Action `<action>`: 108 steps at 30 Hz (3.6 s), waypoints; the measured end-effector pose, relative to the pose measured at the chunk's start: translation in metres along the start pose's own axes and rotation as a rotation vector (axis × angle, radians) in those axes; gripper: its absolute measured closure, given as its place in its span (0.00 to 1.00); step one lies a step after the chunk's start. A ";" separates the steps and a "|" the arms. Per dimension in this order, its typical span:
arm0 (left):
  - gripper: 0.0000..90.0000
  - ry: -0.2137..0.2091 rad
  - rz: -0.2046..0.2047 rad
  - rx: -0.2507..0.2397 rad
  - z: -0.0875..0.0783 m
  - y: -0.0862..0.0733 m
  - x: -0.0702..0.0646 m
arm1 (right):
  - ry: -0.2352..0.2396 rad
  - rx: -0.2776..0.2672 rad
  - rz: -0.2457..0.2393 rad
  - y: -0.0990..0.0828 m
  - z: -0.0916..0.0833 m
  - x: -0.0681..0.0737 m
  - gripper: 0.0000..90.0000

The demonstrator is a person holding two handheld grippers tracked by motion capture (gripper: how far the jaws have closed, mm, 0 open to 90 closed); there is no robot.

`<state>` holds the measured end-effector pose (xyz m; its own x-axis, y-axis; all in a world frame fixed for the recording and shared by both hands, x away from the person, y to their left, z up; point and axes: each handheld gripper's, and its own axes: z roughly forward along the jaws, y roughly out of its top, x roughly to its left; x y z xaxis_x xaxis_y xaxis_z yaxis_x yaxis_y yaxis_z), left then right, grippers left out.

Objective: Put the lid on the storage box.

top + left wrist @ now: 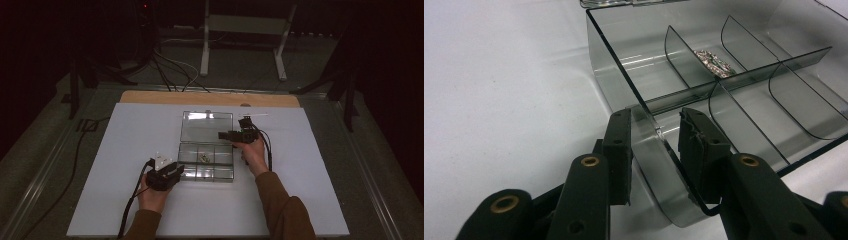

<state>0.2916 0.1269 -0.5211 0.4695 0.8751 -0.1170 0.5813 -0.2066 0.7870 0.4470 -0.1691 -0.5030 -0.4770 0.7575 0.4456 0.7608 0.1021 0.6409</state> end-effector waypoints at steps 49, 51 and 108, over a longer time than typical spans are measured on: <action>0.77 0.006 0.003 0.001 0.000 0.000 -0.001 | -0.029 -0.047 -0.190 0.003 -0.022 0.012 0.65; 0.77 0.006 0.003 0.001 0.000 0.000 -0.001 | -0.031 -0.046 -0.197 0.003 -0.023 0.012 0.65; 0.77 0.013 -0.009 -0.003 0.000 0.000 -0.001 | -0.150 -0.049 -0.479 -0.008 -0.041 0.038 0.76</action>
<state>0.2907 0.1260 -0.5211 0.4555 0.8825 -0.1169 0.5836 -0.1969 0.7878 0.4045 -0.1679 -0.4657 -0.6962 0.7179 0.0021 0.4489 0.4330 0.7817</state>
